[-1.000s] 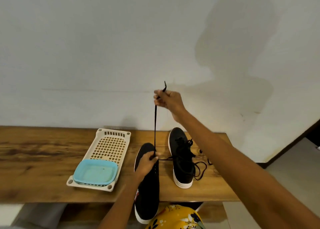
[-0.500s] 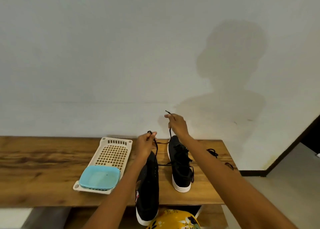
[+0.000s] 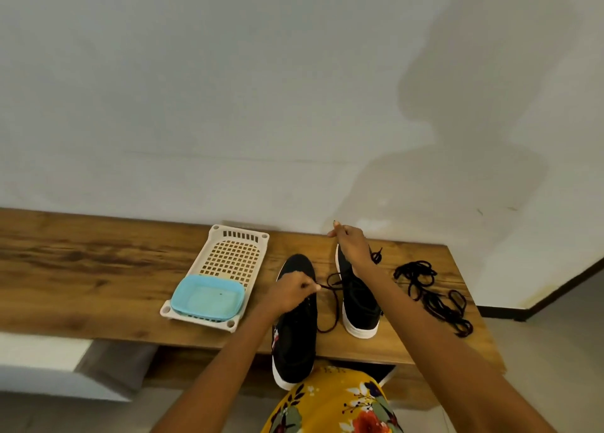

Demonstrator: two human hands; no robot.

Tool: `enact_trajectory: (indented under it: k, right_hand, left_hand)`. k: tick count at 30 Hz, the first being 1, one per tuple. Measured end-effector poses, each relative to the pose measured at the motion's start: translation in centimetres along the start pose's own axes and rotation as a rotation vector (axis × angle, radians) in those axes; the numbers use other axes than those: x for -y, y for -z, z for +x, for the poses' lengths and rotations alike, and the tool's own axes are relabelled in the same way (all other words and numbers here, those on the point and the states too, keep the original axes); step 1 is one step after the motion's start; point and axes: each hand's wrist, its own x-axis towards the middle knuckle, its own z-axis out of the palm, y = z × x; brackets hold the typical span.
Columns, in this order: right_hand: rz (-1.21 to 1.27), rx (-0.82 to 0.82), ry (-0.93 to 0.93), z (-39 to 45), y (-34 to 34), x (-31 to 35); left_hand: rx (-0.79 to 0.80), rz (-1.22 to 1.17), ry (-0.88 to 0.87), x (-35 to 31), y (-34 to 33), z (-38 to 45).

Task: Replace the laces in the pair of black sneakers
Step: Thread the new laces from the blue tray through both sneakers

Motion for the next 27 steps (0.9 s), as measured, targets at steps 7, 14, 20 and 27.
enact_trajectory:
  k: [7,14,20,27]
  right_hand:
    - [-0.078,0.217,-0.012,-1.0,-4.3,-4.1]
    - [-0.127,0.318,-0.068,-1.7,-7.5,-6.2]
    - [-0.345,0.288,-0.03,-1.7,-9.5,-6.3]
    - [-0.506,0.241,-0.012,-1.8,-10.7,-6.0]
  left_hand:
    - [-0.255,-0.024,0.412,4.2,-0.8,1.8]
    - [-0.24,-0.113,0.381,4.7,-0.4,2.6]
    - [-0.263,-0.442,0.448,7.1,1.0,1.3]
    - [-0.183,-0.502,0.391,7.1,1.2,0.8]
